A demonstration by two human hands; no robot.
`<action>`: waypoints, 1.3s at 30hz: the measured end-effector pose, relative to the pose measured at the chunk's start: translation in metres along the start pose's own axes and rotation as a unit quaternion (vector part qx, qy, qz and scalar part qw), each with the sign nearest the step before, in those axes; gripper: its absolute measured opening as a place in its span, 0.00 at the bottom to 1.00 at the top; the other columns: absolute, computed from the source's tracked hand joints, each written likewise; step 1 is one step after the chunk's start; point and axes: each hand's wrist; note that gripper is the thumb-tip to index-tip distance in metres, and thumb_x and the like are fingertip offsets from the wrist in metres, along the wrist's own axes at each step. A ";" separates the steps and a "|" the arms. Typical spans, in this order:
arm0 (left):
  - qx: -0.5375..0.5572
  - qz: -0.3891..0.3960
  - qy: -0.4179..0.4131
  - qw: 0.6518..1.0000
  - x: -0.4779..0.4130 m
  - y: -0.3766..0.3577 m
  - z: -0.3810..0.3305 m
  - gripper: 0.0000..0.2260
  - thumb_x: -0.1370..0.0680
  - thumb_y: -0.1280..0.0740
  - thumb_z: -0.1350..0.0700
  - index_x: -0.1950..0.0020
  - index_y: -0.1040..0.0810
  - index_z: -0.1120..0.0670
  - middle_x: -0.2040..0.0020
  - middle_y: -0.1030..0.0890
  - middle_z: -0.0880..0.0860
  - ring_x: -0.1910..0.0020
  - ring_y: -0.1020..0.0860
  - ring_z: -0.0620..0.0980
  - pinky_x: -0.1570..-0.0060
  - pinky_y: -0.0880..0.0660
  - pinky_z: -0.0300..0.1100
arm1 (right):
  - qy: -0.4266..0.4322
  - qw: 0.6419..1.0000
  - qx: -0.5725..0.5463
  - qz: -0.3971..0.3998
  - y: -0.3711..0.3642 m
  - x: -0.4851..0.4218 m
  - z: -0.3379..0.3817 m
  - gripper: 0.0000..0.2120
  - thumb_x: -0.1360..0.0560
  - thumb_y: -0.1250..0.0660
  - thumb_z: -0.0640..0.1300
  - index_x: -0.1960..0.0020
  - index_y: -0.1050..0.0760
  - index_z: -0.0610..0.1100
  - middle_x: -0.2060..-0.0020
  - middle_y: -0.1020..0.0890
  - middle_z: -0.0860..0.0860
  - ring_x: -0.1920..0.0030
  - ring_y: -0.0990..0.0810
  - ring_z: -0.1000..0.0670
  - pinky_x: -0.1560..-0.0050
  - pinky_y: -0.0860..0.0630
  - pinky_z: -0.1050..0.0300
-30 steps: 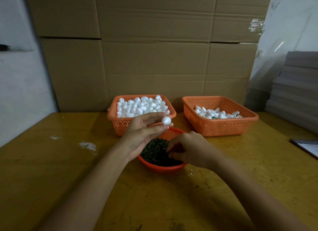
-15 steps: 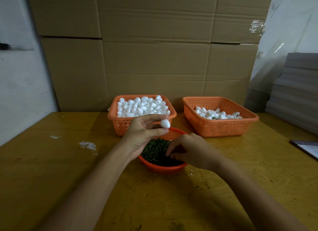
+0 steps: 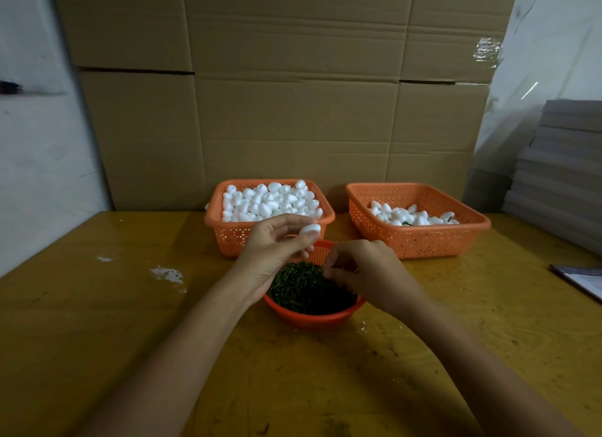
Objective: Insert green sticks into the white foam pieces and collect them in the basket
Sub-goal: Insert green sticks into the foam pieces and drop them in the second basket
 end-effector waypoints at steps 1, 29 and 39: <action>0.008 -0.004 0.000 1.000 0.000 0.000 0.000 0.09 0.27 0.21 0.58 0.47 0.12 0.54 0.51 0.14 0.56 0.56 0.16 0.51 0.54 0.18 0.41 | 0.003 1.000 -0.003 -0.004 -0.001 0.000 0.000 0.02 0.22 0.26 0.44 0.50 0.16 0.51 0.58 0.16 0.60 0.58 0.19 0.63 0.55 0.24 0.66; 0.079 -0.021 -0.006 0.997 -0.005 0.002 0.001 0.09 0.17 0.33 0.61 0.38 0.17 0.59 0.48 0.13 0.59 0.52 0.15 0.53 0.53 0.17 0.41 | -0.072 0.940 -0.333 -0.020 0.006 -0.002 -0.012 0.12 0.17 0.35 0.33 0.42 0.17 0.46 0.52 0.14 0.46 0.56 0.14 0.47 0.62 0.15 0.54; 0.080 0.003 0.001 0.997 -0.003 0.003 0.001 0.09 0.17 0.33 0.63 0.40 0.15 0.58 0.43 0.14 0.64 0.45 0.14 0.60 0.50 0.17 0.42 | -0.057 0.923 -0.379 -0.018 0.007 -0.002 -0.014 0.04 0.15 0.37 0.37 0.41 0.28 0.39 0.49 0.14 0.45 0.53 0.12 0.42 0.64 0.16 0.52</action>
Point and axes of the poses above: each hand's wrist, its own x-axis away from the middle knuckle, its own y-axis out of the back of the hand, z = x × y
